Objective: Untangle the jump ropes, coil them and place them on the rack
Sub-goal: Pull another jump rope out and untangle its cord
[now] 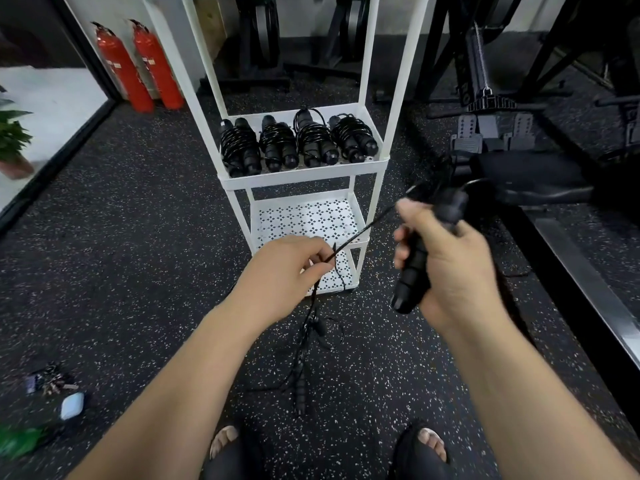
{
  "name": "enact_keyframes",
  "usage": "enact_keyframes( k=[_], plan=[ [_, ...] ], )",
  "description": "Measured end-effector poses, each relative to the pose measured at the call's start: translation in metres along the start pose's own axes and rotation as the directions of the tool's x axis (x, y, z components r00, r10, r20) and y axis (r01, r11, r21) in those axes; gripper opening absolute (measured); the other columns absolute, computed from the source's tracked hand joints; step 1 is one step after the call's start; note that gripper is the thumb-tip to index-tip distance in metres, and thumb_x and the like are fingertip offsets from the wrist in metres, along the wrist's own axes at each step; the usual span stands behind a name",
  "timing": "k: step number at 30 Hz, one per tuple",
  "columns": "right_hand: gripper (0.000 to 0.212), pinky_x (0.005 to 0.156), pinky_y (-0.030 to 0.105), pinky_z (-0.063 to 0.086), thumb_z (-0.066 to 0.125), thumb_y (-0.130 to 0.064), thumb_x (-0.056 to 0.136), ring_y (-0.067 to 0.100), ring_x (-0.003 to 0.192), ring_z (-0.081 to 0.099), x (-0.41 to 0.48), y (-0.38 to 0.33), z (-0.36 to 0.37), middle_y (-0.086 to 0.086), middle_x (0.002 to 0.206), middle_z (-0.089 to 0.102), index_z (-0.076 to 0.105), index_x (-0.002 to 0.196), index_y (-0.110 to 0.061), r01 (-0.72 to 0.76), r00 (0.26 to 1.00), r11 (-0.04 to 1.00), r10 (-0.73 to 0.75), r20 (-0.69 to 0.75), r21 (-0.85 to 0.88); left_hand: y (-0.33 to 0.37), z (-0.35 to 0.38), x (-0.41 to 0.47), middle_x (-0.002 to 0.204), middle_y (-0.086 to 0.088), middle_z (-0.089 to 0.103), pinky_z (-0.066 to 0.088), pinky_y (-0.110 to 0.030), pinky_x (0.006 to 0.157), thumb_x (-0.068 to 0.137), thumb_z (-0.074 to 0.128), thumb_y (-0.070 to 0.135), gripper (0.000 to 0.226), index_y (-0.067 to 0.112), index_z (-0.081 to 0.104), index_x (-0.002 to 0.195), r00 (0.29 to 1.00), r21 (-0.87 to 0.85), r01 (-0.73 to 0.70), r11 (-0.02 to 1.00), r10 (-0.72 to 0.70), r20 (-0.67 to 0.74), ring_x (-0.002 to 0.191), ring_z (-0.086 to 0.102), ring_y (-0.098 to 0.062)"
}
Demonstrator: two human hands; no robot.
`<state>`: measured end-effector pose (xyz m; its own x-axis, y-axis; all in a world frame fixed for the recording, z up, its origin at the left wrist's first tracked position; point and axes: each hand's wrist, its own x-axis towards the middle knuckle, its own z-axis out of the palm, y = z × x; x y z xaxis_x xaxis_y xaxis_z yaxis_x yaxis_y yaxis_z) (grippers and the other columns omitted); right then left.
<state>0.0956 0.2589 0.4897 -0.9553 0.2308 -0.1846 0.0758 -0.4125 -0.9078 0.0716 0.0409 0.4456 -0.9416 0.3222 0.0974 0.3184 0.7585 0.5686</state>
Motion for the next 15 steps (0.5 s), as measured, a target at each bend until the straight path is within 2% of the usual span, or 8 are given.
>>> enact_keyframes(
  k=[6, 8, 11, 15],
  plan=[
    [0.016, 0.056, 0.031, 0.048, 0.082, -0.016, 0.093, 0.017, 0.056, 0.054, -0.004, 0.027, 0.014, 0.009, 0.077, 0.071, 0.073, 0.104, -0.009, -0.089, 0.993, 0.984, 0.099, 0.061, -0.152, 0.013, 0.002, -0.001, 0.094, 0.024, 0.059, 0.042, -0.029, 0.083, 0.104, 0.066, 0.031, 0.002, 0.030, 0.067, 0.105, 0.989, -0.025, -0.142, 0.989, 0.141, -0.055, 0.094, 0.050, -0.001],
    [0.013, 0.055, 0.032, 0.047, 0.080, -0.011, 0.093, 0.019, 0.056, 0.054, -0.004, 0.032, 0.018, 0.011, 0.077, 0.070, 0.071, 0.102, -0.009, -0.070, 0.996, 0.986, 0.077, 0.043, -0.151, 0.014, 0.003, -0.002, 0.094, 0.023, 0.058, 0.042, -0.030, 0.082, 0.104, 0.066, 0.031, 0.003, 0.030, 0.067, 0.107, 0.986, -0.028, -0.155, 0.987, 0.154, -0.058, 0.095, 0.049, -0.002],
    [0.033, 0.052, 0.033, 0.048, 0.084, -0.013, 0.090, 0.020, 0.056, 0.055, -0.003, 0.037, 0.023, 0.012, 0.083, 0.068, 0.058, 0.109, -0.010, -0.059, 0.998, 0.988, 0.054, -0.038, -0.140, 0.013, 0.002, -0.003, 0.098, 0.022, 0.061, 0.041, -0.028, 0.083, 0.105, 0.064, 0.031, 0.005, 0.032, 0.067, 0.109, 0.985, -0.041, -0.153, 0.987, 0.149, -0.086, 0.097, 0.049, 0.002],
    [0.036, 0.048, 0.029, 0.046, 0.087, -0.021, 0.091, 0.016, 0.051, 0.052, -0.007, 0.041, 0.026, 0.005, 0.070, 0.059, 0.057, 0.109, -0.010, -0.158, 0.987, 0.987, 0.157, -0.033, -0.041, 0.014, -0.001, -0.003, 0.098, 0.019, 0.062, 0.045, -0.030, 0.086, 0.105, 0.065, 0.032, 0.004, 0.033, 0.067, 0.109, 0.981, -0.074, -0.154, 0.985, 0.143, -0.127, 0.097, 0.052, -0.002]
  ],
)
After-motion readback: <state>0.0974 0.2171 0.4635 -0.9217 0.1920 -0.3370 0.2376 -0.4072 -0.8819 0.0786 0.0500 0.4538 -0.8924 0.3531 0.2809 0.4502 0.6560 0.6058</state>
